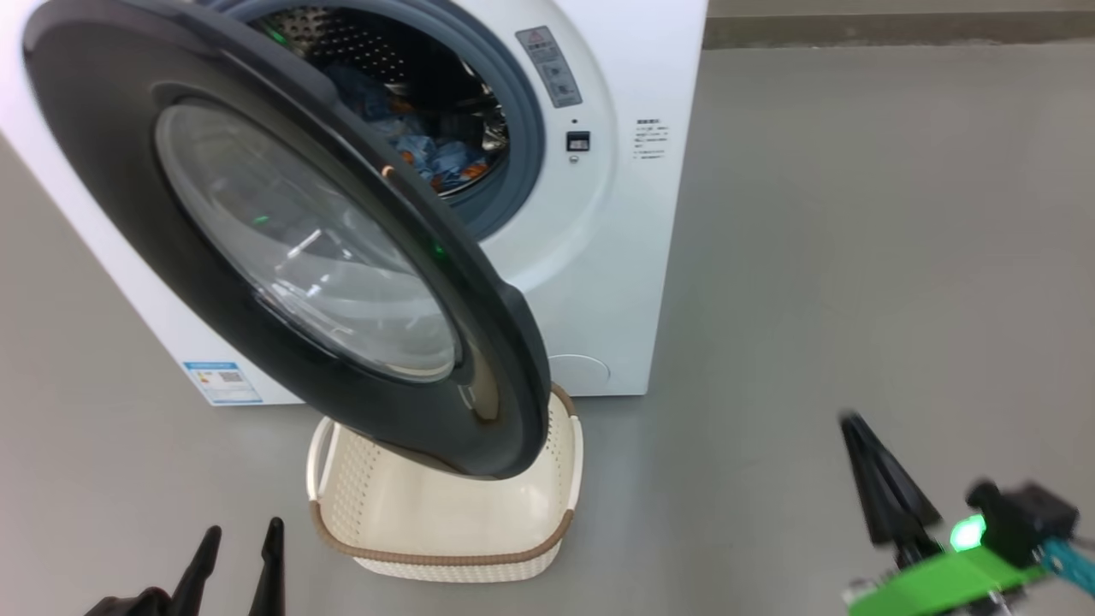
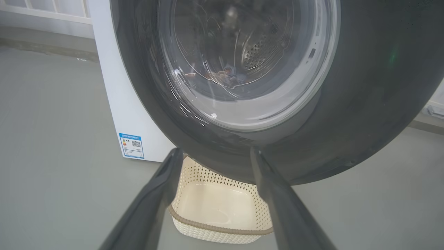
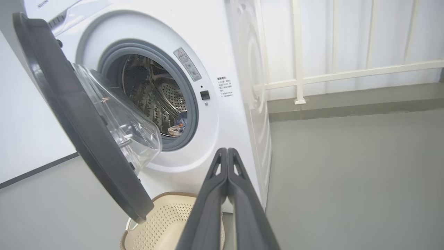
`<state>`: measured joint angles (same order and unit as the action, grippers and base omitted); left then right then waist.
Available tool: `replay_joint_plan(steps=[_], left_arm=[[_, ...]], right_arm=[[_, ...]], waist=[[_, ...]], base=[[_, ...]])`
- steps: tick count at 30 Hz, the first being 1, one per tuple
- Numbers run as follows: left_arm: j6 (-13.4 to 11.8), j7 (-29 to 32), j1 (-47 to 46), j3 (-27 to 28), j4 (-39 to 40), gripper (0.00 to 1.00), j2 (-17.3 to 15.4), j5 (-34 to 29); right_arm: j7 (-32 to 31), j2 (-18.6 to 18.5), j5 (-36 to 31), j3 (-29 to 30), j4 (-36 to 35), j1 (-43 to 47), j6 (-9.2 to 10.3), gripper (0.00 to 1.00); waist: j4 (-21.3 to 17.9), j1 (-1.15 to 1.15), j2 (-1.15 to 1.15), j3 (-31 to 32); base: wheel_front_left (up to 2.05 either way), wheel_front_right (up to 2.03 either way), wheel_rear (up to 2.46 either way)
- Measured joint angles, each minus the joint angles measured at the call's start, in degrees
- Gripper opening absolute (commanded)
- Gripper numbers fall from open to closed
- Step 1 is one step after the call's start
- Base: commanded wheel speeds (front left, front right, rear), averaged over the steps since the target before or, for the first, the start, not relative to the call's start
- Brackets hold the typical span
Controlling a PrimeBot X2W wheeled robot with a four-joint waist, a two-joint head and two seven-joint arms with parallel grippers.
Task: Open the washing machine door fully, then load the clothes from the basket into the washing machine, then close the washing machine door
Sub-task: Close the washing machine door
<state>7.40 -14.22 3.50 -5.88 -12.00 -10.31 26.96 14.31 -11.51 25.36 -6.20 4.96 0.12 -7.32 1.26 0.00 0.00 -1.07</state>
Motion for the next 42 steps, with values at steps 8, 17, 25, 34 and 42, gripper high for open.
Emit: replay_joint_plan(steps=[8,17,25,34,42], left_arm=[[0.0,0.0,0.21,1.1,0.35,1.0,0.34,-0.34],[0.0,0.0,1.21,1.53,0.42,1.0,0.44,-0.54],[0.0,0.0,1.29,1.07,0.38,1.0,0.86,-0.54],[0.0,0.0,1.21,0.7,0.36,1.0,1.88,-0.53],[0.0,0.0,0.82,0.57,0.34,1.0,2.45,-0.52]], right_arm=[[0.01,-0.19,0.51,-8.03,-7.15,-11.13,-0.01,0.0],[0.43,1.07,2.34,-19.27,-11.03,-18.06,0.0,0.0],[0.43,2.81,5.22,-29.92,-5.35,-19.15,-0.01,0.0],[0.42,2.81,6.51,-35.07,4.61,-19.13,0.0,0.0],[0.42,2.79,6.48,-31.26,11.22,-19.2,-0.01,0.0]], waist=[[2.39,0.0,0.0,0.46],[5.35,0.0,0.0,0.96],[8.49,0.0,0.0,1.15],[11.23,0.01,0.0,-0.68],[12.45,0.0,0.0,-2.9]], base=[[0.0,0.0,0.0],[0.0,0.0,0.0],[0.0,0.0,0.0],[0.0,0.0,0.0],[0.0,0.0,0.0]])
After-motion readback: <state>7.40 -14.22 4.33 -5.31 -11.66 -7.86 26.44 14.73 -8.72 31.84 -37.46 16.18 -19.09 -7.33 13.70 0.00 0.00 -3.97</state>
